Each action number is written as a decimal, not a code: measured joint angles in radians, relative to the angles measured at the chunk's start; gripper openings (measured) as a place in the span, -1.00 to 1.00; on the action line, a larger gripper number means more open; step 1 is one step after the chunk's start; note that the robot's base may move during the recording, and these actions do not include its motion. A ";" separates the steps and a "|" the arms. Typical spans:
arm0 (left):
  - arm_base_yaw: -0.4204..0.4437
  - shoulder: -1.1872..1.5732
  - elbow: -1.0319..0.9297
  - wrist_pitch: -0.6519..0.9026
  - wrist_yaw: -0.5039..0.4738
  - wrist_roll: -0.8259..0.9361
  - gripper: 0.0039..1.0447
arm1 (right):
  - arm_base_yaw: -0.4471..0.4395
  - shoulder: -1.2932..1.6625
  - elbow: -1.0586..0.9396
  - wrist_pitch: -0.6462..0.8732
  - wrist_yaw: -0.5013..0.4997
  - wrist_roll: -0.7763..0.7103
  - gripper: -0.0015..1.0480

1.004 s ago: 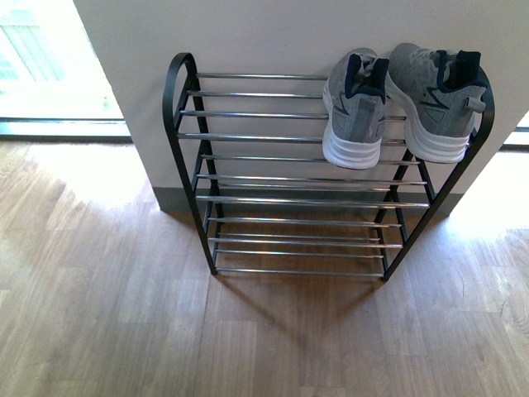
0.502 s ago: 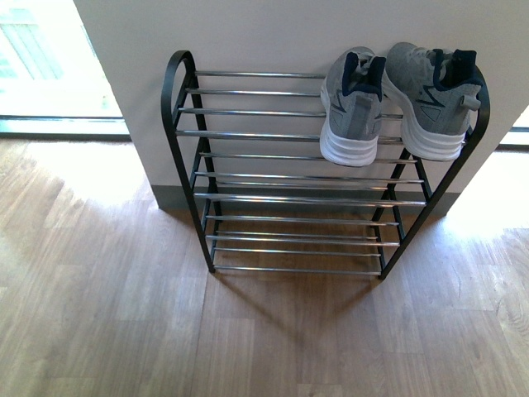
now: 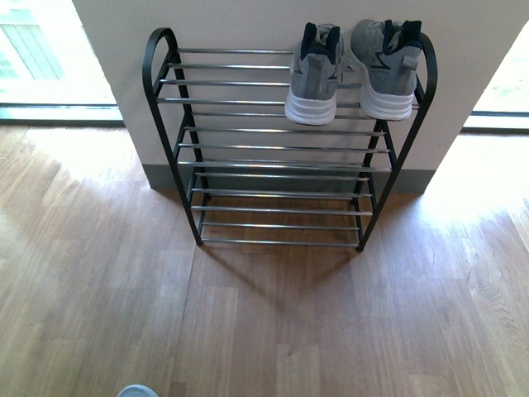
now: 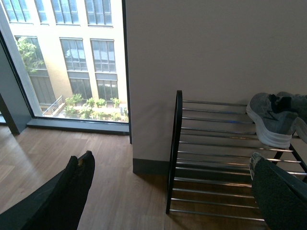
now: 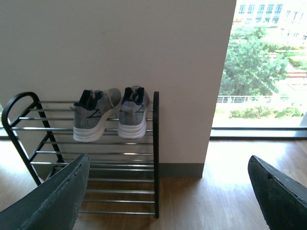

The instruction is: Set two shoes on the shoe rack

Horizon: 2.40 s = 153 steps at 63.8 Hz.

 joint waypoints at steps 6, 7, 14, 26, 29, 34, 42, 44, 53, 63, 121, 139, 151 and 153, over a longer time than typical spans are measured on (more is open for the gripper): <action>0.000 0.000 0.000 0.000 0.002 0.000 0.83 | 0.001 0.000 0.000 0.000 0.003 0.000 0.82; 0.000 0.000 0.000 0.000 0.001 0.000 0.83 | 0.001 0.000 0.000 0.000 0.003 0.000 0.82; 0.000 0.000 0.000 0.000 0.000 0.000 0.83 | 0.001 0.000 0.000 0.000 0.003 0.000 0.82; 0.000 0.000 0.000 0.000 -0.003 0.000 0.83 | 0.001 0.000 0.000 0.000 -0.004 0.000 0.82; 0.000 0.000 0.000 0.000 -0.003 0.000 0.83 | 0.001 0.000 0.000 -0.001 -0.003 0.000 0.82; 0.000 0.000 0.000 0.000 -0.001 0.000 0.83 | 0.001 0.000 0.000 -0.001 -0.001 0.000 0.82; 0.000 0.000 0.000 0.000 -0.001 0.000 0.83 | 0.001 0.000 0.000 -0.001 -0.001 0.000 0.82; 0.000 0.000 0.000 0.000 -0.001 0.000 0.83 | 0.001 0.000 0.000 -0.001 -0.001 0.000 0.82; 0.000 0.000 0.000 0.000 0.000 0.000 0.83 | 0.001 0.000 0.000 -0.001 0.000 0.000 0.82; 0.001 0.000 0.000 0.000 0.000 0.000 0.83 | 0.001 0.001 0.000 -0.001 -0.001 0.000 0.82; 0.001 0.000 0.000 0.000 0.000 0.000 0.83 | 0.001 0.000 0.000 -0.002 0.000 0.000 0.82; 0.001 0.000 0.000 0.000 0.000 0.000 0.83 | 0.001 0.000 0.000 -0.002 0.000 0.000 0.82; 0.001 0.000 0.000 0.000 0.000 0.000 0.83 | 0.001 0.000 0.000 -0.002 0.000 0.000 0.82; 0.001 0.000 0.000 0.000 0.000 0.000 0.83 | 0.001 0.000 0.000 -0.002 0.000 0.000 0.82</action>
